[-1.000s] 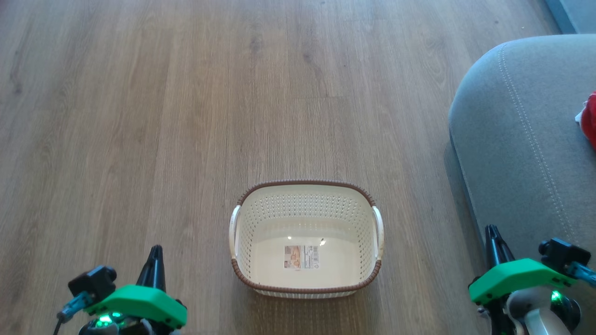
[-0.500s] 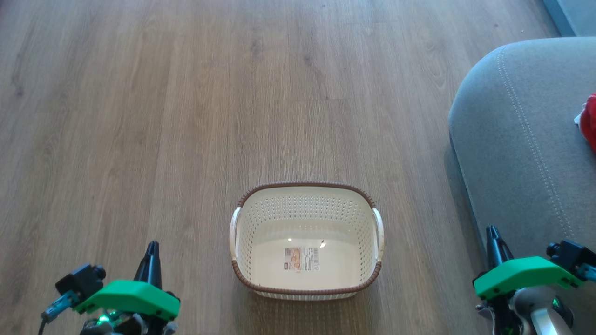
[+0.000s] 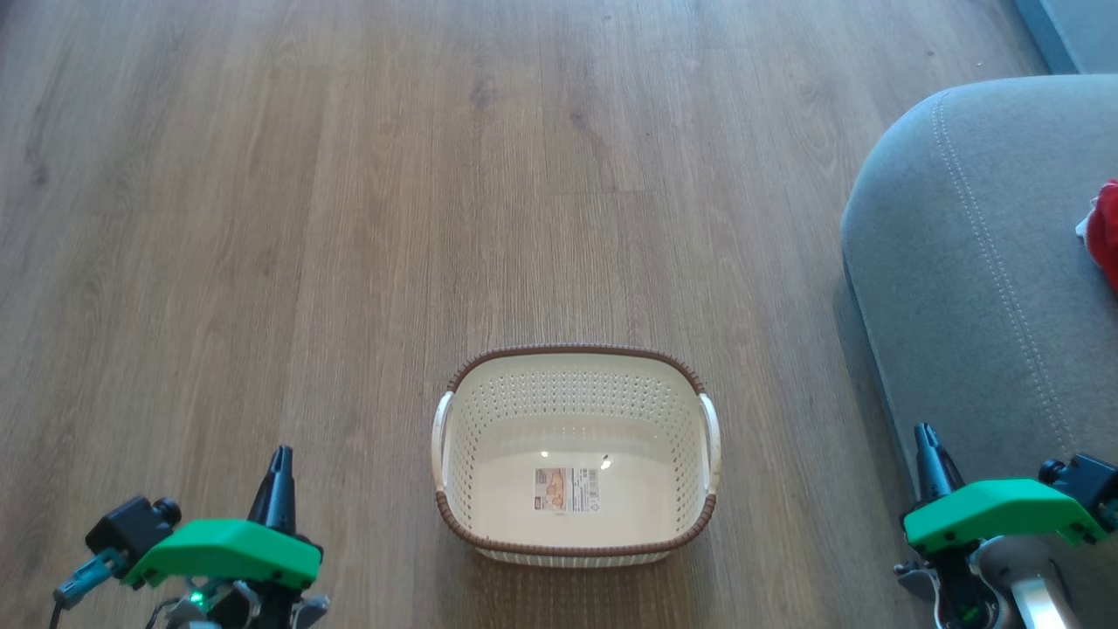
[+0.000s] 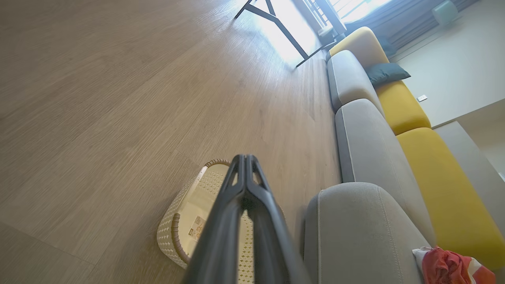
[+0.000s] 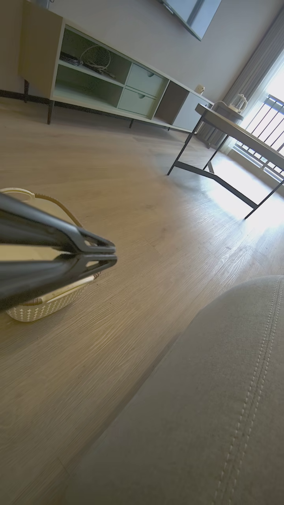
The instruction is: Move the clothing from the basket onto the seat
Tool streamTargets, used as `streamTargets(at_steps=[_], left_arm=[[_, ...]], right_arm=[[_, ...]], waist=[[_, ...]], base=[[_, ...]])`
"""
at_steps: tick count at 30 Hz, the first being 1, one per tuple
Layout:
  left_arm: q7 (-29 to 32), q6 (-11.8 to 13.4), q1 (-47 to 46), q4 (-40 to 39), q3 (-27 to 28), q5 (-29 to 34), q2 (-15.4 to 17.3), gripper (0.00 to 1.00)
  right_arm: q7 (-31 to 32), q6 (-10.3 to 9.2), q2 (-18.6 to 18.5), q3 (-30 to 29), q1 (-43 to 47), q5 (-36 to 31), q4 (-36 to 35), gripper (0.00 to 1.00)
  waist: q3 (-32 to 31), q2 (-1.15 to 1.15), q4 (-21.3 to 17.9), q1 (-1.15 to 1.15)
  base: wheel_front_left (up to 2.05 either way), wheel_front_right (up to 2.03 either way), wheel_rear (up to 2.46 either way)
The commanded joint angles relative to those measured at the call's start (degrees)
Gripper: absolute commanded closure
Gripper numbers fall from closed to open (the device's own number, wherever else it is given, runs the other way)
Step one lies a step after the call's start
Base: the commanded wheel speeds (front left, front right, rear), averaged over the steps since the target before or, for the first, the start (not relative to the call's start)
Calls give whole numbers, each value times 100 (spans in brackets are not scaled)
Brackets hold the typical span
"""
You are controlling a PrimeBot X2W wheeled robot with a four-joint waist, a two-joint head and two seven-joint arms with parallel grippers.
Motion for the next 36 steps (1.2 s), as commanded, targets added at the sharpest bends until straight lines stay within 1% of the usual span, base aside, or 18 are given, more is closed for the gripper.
streamTargets(at_steps=[1, 36], left_arm=[[28, -38, -318, -216, 163, -146, 12, 100], [603, -174, -454, -444, 477, -2278, 18, 100]], right_arm=[[50, 21, -24, 4, -233, 154, -215, 100], [627, 31, 57, -237, -276, 2217, -410, 100]], waist=[[-4, 0, 1, 0], [-109, 0, 18, 0]], base=[[0, 0, 0], [0, 0, 0]])
